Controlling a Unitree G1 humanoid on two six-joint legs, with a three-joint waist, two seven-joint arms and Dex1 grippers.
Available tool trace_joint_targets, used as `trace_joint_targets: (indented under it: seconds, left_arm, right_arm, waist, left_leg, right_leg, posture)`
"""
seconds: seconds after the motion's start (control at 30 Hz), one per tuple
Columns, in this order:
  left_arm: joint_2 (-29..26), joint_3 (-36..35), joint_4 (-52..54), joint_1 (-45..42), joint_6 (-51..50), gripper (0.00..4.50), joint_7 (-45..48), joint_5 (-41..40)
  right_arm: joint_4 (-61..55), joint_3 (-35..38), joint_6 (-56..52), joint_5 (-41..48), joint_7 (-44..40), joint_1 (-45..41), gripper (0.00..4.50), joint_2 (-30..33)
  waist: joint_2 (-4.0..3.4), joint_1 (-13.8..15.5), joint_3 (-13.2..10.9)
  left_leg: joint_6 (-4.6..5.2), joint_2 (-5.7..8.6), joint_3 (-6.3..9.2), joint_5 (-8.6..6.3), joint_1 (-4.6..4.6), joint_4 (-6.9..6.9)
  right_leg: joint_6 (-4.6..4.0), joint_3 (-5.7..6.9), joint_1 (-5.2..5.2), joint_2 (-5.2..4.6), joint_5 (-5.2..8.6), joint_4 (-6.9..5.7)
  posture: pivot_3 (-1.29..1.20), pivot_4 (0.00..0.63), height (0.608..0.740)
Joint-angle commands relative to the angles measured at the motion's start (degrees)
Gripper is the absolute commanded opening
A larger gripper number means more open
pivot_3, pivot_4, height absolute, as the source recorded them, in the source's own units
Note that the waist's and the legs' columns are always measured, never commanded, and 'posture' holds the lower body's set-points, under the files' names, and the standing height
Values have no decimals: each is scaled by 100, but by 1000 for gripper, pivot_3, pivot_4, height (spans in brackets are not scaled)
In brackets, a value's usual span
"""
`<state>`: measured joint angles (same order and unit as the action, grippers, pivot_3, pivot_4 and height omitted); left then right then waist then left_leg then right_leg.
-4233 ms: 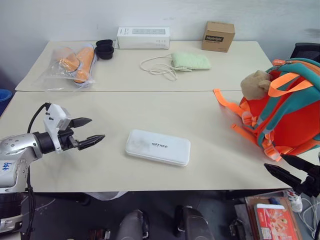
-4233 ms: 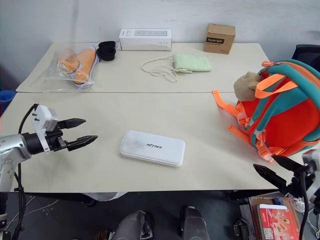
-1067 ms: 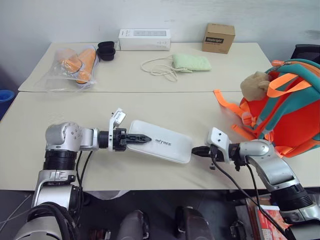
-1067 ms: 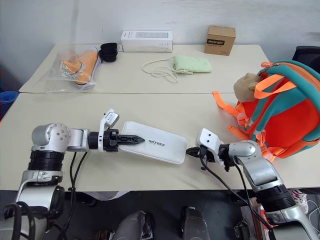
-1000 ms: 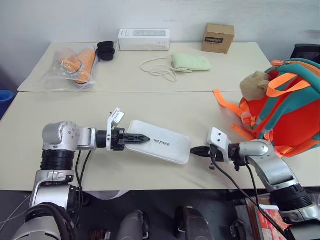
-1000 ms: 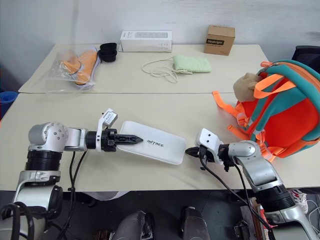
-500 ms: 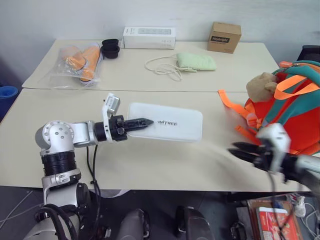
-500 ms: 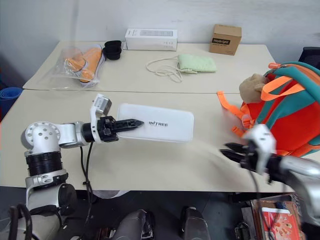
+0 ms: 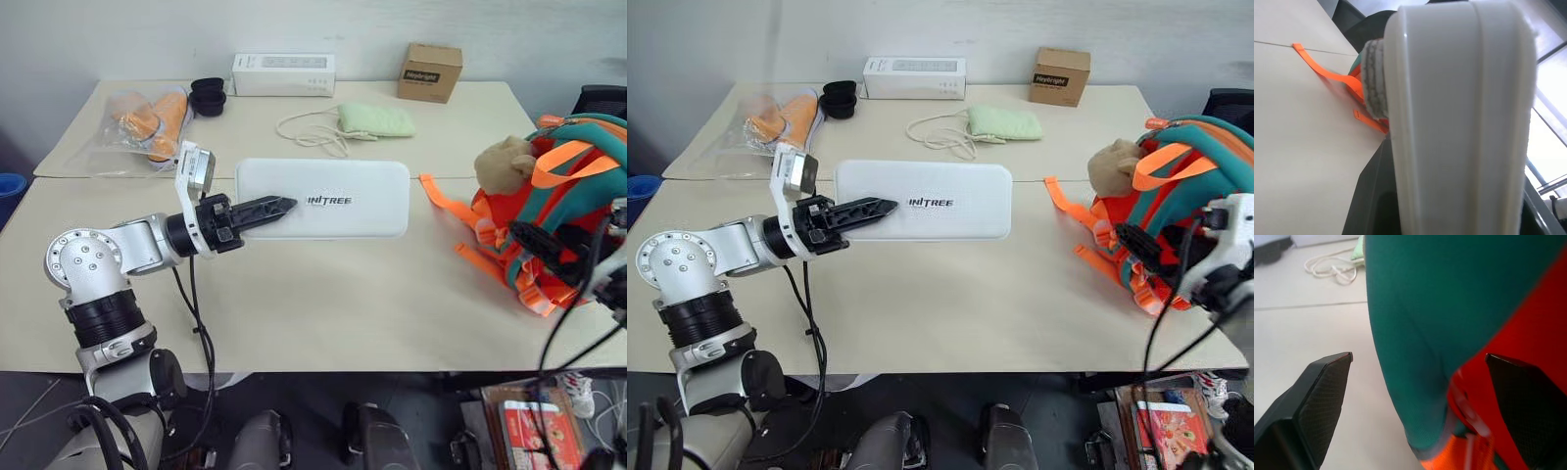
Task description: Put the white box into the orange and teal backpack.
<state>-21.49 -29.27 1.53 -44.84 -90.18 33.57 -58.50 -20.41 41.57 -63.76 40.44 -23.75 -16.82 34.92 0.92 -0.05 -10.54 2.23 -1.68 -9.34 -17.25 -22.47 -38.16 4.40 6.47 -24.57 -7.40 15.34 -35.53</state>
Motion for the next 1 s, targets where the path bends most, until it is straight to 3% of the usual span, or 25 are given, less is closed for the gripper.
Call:
trace_joint_targets:
  seconds: [0.03, 0.1, 0.2, 0.4, 0.57, 0.83, 1.0]
  left_arm:
    - [-94, -35, 244, -135, 210, 1265, -30, -240]
    - [-145, -15, 353, -103, 246, 1265, -52, -294]
    - [-230, -33, 471, -68, 367, 1265, -108, -351]
    - [-335, -43, 481, 2, 853, 1265, -408, -174]
    - [-601, -85, 525, 137, 1161, 1265, -428, -246]
    - [-1312, -18, -70, -3, 2089, 1265, -63, 71]
    - [-1564, 234, -445, -52, 2662, 1265, 299, 327]
  right_arm:
    - [479, -294, 669, -285, 357, -385, 4460, -210]
    - [873, -471, 1076, -465, 483, -617, 4460, -349]
    - [1160, -673, 1474, -596, 400, -695, 3863, -346]
    - [1484, -1097, 1805, -564, -95, -808, 1829, -130]
    - [1128, -1630, 1551, 49, -1374, -854, 144, 289]
    - [564, -2692, 933, 1101, -3529, -1528, 15, 1265]
    - [119, -2921, 472, 1835, -4674, -1742, 15, 1949]
  waist:
    - [0, -10, 0]
    - [0, -20, 0]
    - [0, -24, -1]
    - [0, -40, -1]
    - [-1, -95, -1]
    - [-2, -162, -6]
    - [0, -133, -7]
  left_leg:
    - [0, 0, -1, 0, 0, 0]
    - [1, 0, -5, 0, 1, -1]
    - [0, -2, -9, 0, 2, 5]
    - [-3, -10, -20, 2, 7, 6]
    - [-12, -24, -26, -2, 10, 8]
    - [-22, -42, -36, -7, 11, 10]
    - [-33, -55, -35, -14, 7, 10]
  right_leg:
    - [0, -1, 0, 3, 0, 1]
    - [2, -2, 0, 10, -1, 0]
    - [2, -9, -3, 17, -1, 0]
    - [7, -33, -1, 59, -3, 0]
    - [6, -42, -4, 75, -3, 0]
    - [0, -40, -12, 82, 0, 3]
    - [-7, -34, -13, 82, 4, 4]
  posture:
    - [0, 150, 740]
    - [0, 150, 740]
    - [0, 150, 740]
    - [0, 150, 740]
    - [0, 150, 740]
    - [0, 150, 740]
    - [0, 150, 740]
